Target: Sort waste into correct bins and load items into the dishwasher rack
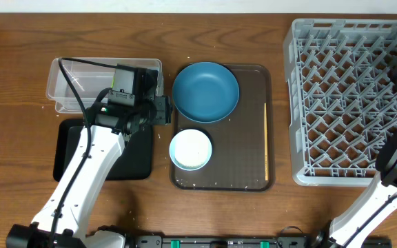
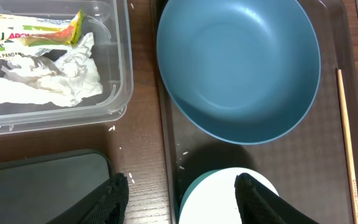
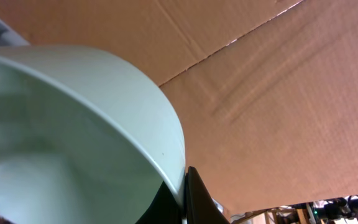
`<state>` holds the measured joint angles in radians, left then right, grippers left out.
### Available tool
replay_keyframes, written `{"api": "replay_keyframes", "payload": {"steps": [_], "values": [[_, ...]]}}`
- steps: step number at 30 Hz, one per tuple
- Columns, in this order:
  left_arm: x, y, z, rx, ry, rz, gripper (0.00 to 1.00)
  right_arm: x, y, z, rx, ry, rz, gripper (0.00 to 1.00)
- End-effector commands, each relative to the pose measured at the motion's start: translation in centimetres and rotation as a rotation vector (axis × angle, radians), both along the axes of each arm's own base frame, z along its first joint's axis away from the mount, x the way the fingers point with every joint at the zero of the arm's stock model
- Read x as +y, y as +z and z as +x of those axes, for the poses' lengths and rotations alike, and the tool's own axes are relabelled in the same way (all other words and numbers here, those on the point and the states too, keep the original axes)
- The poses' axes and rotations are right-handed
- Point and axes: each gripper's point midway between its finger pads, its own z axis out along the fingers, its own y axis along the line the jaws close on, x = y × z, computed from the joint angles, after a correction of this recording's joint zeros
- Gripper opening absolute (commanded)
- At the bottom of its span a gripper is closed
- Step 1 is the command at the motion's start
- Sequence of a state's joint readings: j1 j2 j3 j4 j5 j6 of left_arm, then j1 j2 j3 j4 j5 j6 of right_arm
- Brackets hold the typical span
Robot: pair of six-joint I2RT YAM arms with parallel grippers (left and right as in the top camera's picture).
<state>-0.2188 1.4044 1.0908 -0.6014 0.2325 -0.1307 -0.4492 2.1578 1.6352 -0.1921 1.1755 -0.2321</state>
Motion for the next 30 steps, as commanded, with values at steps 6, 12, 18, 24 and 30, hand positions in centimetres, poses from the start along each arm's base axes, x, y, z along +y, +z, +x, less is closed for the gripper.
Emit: {"api": "replay_keyframes", "payload": {"steps": [6,12,18,24,30], "values": [[0.1,0.1,0.3,-0.003,0.009,0.002,0.58,1.6,-3.3,1.6,0.029,0.107,0.133,0.17],[0.1,0.1,0.3,-0.003,0.009,0.002,0.58,2.6,-4.0,2.4,0.042,0.149,0.169,0.27],[0.1,0.1,0.3,-0.003,0.009,0.002,0.58,4.5,-4.4,3.8,0.046,0.201,0.19,0.28],[0.1,0.1,0.3,-0.003,0.008,0.002,0.58,5.9,-4.5,4.4,0.067,0.228,0.199,0.33],[0.1,0.1,0.3,-0.003,0.008,0.002,0.62,7.0,-3.6,4.5,0.01,0.239,0.224,0.4]]}}
